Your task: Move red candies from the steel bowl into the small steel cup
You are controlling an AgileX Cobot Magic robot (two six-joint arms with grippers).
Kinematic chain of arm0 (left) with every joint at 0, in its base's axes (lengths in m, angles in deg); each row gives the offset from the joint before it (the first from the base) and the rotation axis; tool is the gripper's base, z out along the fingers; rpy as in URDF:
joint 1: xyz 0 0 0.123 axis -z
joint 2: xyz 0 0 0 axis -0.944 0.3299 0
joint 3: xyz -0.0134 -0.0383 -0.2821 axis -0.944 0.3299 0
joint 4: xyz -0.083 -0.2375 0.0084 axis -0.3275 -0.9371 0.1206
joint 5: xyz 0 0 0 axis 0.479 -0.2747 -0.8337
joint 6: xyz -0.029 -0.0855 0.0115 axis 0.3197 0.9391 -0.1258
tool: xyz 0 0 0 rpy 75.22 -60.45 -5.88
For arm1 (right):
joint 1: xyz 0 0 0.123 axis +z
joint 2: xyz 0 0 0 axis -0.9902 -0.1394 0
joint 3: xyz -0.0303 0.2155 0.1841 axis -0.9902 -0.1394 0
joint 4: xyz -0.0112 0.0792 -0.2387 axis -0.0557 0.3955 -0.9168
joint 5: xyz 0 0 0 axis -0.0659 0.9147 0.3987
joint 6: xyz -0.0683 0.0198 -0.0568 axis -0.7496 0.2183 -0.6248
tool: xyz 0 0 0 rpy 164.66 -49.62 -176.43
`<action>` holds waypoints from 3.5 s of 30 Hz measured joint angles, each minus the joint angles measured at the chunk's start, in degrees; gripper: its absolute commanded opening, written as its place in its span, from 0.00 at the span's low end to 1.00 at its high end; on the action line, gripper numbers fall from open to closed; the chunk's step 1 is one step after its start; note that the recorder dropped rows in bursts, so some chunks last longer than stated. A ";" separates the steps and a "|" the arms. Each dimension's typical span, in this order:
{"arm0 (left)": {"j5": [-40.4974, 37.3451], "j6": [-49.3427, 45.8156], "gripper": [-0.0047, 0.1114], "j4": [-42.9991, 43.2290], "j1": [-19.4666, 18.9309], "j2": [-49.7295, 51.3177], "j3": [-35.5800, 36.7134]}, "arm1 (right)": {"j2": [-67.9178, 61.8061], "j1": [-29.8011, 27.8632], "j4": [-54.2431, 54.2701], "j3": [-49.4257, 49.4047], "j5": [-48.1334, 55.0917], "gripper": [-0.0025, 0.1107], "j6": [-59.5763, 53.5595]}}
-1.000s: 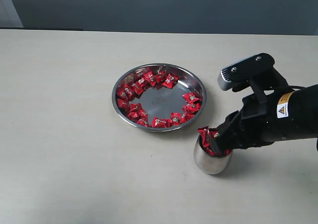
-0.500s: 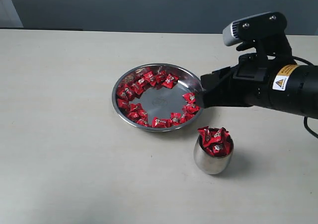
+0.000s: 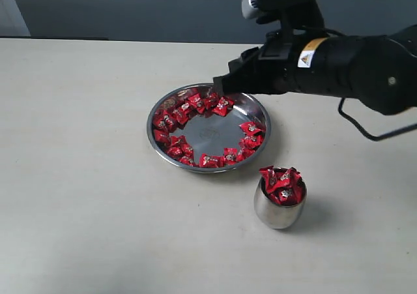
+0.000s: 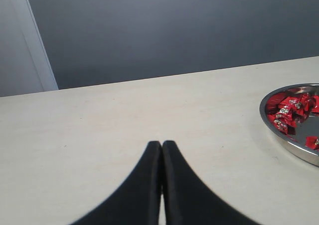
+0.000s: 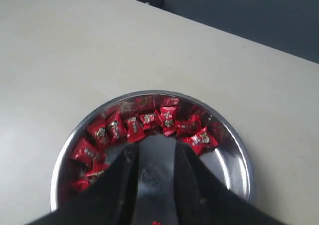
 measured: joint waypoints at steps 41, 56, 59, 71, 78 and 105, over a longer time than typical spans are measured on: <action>0.00 0.00 0.04 0.00 0.00 0.00 0.00 | -17.80 0.00 -2.98 10.96 4.10 0.02 0.06; 0.00 0.00 0.04 0.00 0.00 0.00 0.00 | -17.07 0.00 -5.97 10.96 6.44 0.02 -1.78; 0.00 0.00 0.04 0.00 0.00 0.00 0.00 | -12.78 0.00 -9.29 10.96 10.43 0.02 -2.17; 0.00 0.00 0.04 0.00 0.00 0.00 0.00 | 28.26 -20.64 -7.86 -7.27 9.30 0.02 -2.28; 0.00 0.00 0.04 0.00 0.00 0.00 0.00 | 53.24 -36.77 -8.92 -36.51 1.74 0.02 -2.38; 0.00 0.00 0.04 0.00 0.00 0.00 0.00 | 86.21 -43.65 -6.47 -50.69 20.21 0.02 1.67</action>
